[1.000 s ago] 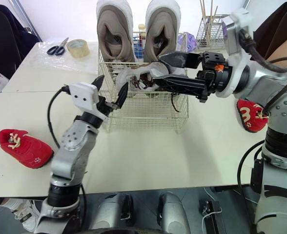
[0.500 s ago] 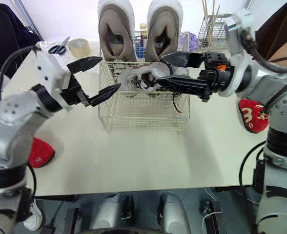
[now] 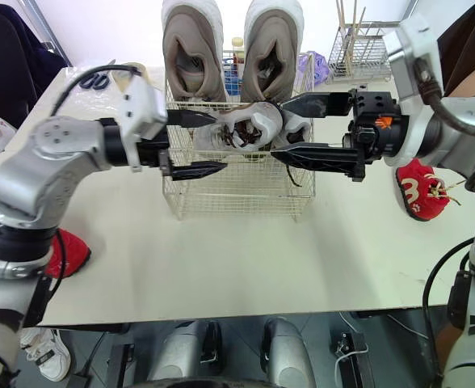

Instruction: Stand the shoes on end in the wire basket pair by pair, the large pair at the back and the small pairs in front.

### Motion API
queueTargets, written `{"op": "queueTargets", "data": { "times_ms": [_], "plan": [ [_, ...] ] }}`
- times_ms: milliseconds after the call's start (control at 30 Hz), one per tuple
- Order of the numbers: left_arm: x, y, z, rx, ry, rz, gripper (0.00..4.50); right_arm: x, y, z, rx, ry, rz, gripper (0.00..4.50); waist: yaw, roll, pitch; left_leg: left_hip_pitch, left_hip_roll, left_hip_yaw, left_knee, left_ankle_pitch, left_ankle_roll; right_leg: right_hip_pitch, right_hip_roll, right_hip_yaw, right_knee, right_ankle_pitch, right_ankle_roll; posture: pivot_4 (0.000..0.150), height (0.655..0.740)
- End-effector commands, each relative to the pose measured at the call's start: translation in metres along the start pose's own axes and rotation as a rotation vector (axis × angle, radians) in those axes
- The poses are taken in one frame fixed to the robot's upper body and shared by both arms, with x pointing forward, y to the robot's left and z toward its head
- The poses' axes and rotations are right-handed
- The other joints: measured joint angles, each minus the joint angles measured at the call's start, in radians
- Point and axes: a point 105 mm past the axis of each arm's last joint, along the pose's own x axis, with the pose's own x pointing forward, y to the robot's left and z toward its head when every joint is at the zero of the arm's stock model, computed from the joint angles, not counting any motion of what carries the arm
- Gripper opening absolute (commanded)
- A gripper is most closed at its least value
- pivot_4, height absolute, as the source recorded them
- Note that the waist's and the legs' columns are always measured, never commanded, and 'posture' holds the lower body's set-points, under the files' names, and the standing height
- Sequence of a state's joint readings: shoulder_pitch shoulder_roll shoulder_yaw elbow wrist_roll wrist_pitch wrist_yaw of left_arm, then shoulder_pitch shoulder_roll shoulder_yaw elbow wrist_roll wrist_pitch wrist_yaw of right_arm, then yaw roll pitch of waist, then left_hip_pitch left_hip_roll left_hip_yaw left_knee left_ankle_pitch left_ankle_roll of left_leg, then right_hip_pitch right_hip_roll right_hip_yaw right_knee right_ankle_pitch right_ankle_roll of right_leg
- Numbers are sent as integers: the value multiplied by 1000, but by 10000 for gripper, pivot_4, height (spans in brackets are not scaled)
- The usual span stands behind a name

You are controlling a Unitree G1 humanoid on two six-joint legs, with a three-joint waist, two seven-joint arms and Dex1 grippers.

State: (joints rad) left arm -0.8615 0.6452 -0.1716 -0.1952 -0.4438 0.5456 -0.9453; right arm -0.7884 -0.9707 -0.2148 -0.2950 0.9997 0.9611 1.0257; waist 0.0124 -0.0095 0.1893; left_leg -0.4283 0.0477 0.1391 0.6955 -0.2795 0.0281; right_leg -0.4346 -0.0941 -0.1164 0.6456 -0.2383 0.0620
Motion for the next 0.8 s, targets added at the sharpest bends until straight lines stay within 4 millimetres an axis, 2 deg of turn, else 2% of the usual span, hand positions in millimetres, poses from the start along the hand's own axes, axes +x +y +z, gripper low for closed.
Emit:
{"op": "queueTargets", "data": {
  "times_ms": [33,133,500,767,800],
  "plan": [
    [5,14,13,80,-24,55,42649,-6,13,4,-50,57,-13,45000,1,0,0,0,0,0,0,0,0,0,0,0,0,0,0,1500,7400],
    [12,23,19,94,-51,85,42649,-9,19,-5,-44,123,-35,45000,0,0,0,0,0,0,0,0,0,0,0,0,0,0,0,1500,7400],
    [12,30,29,122,-55,78,42649,-11,22,-6,-37,106,-76,45000,0,0,0,0,0,0,0,-1,2,0,-1,1,0,0,0,1500,7400],
    [33,31,30,141,-39,64,42649,-9,21,-5,-40,86,-80,45000,0,0,0,0,0,0,1,-1,3,0,-1,1,0,0,0,1500,7400],
    [35,29,27,147,-26,53,40321,-8,21,-5,-42,84,-81,45000,0,0,0,0,0,0,1,-1,3,0,-1,1,0,0,0,1500,7400]
  ]
}}
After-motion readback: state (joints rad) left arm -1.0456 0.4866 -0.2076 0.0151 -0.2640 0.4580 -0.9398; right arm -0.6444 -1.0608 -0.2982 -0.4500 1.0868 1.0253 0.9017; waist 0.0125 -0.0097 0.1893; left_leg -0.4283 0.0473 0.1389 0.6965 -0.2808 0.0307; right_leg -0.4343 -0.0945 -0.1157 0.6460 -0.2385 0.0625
